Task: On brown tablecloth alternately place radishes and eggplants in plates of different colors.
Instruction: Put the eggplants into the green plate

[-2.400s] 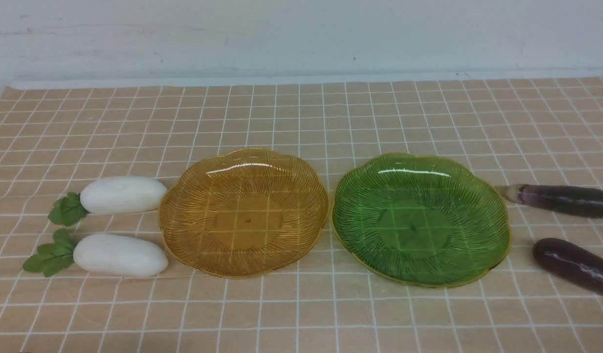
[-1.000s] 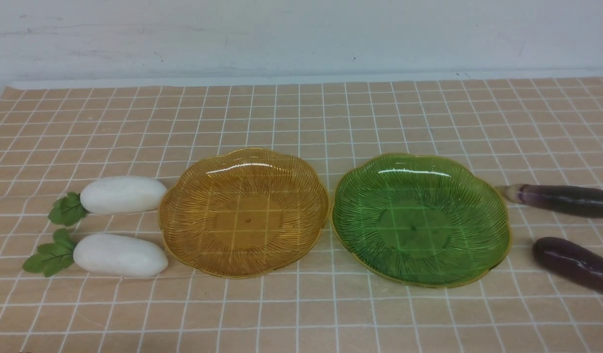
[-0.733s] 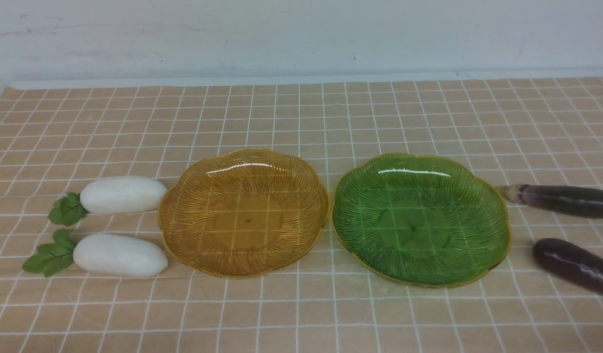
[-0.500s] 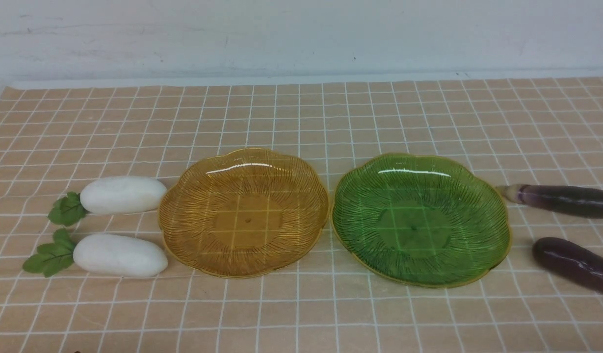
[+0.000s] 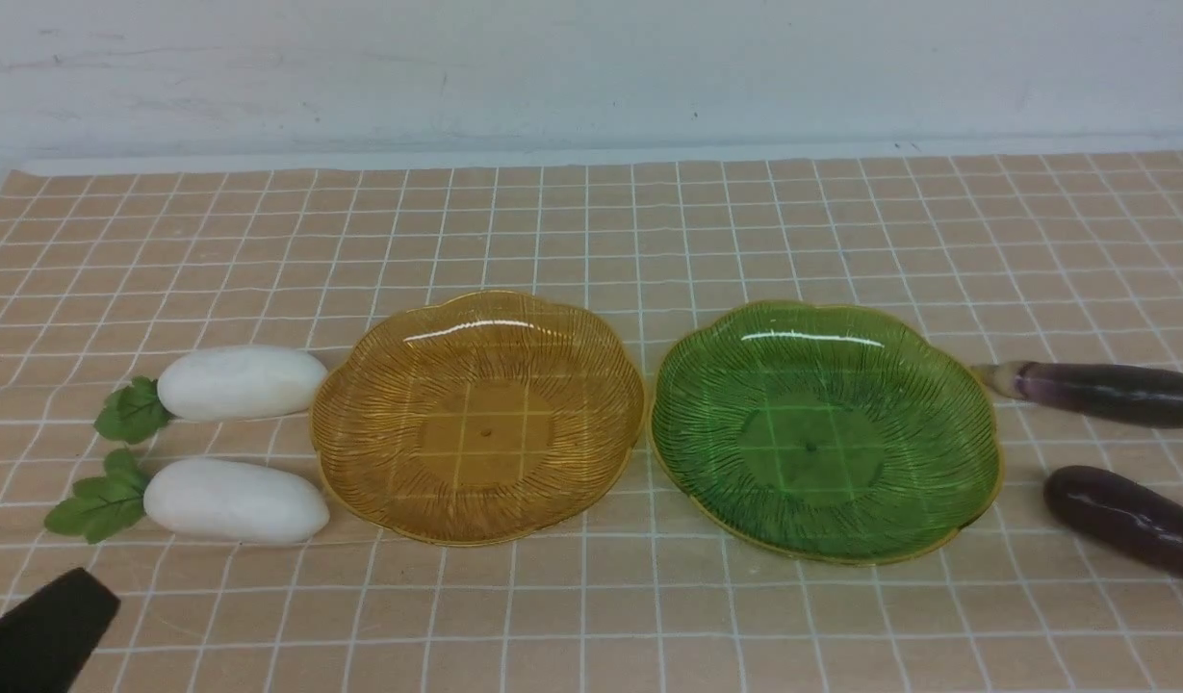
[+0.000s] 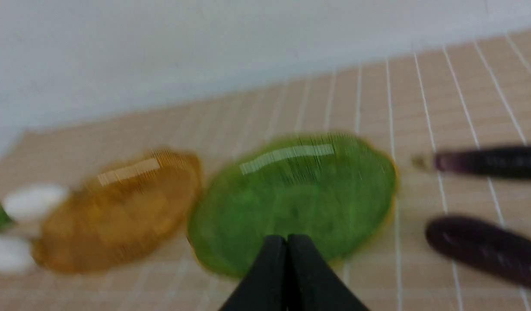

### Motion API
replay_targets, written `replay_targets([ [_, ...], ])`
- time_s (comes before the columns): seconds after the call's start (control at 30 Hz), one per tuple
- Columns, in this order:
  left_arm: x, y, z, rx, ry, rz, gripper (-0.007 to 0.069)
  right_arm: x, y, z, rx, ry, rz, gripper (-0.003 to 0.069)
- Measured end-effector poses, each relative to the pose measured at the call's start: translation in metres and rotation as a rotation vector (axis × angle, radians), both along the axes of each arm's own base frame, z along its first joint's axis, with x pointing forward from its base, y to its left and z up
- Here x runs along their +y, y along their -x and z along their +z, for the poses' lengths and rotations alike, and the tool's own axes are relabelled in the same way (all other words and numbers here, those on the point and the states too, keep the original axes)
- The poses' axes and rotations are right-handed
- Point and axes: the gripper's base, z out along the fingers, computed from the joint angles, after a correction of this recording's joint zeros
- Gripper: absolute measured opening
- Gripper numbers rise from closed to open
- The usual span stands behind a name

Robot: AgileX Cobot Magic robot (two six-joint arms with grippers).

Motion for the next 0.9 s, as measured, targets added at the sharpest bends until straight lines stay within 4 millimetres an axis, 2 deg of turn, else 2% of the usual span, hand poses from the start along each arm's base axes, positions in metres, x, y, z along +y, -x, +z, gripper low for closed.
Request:
replay_targets([
  [0.07,0.000,-0.009,-0.006,0.150,-0.081,-0.048,-0.0003,-0.001,-0.025,-0.017,0.258,0.098,0.031,-0.0014],
  [0.13,0.002,-0.027,-0.010,0.315,-0.161,-0.084,-0.0003,-0.002,-0.048,-0.029,0.425,0.148,0.044,-0.0010],
  [0.27,0.002,-0.052,-0.003,0.371,-0.210,-0.106,-0.0003,-0.008,-0.104,-0.021,0.535,0.264,0.042,0.0034],
  [0.4,0.002,-0.062,0.002,0.370,-0.217,-0.111,-0.0003,-0.008,-0.149,-0.025,0.599,0.320,0.069,0.0153],
  [0.7,0.003,-0.067,0.006,0.314,-0.241,-0.113,0.0000,-0.018,-0.208,-0.051,0.676,0.576,0.158,0.0469],
  [0.8,0.003,-0.067,0.006,0.313,-0.241,-0.113,0.0000,-0.021,-0.221,-0.064,0.700,0.639,0.176,0.0527],
  [0.9,0.003,-0.067,0.006,0.313,-0.241,-0.113,0.0007,-0.023,-0.233,-0.091,0.767,0.677,0.209,0.0561],
])
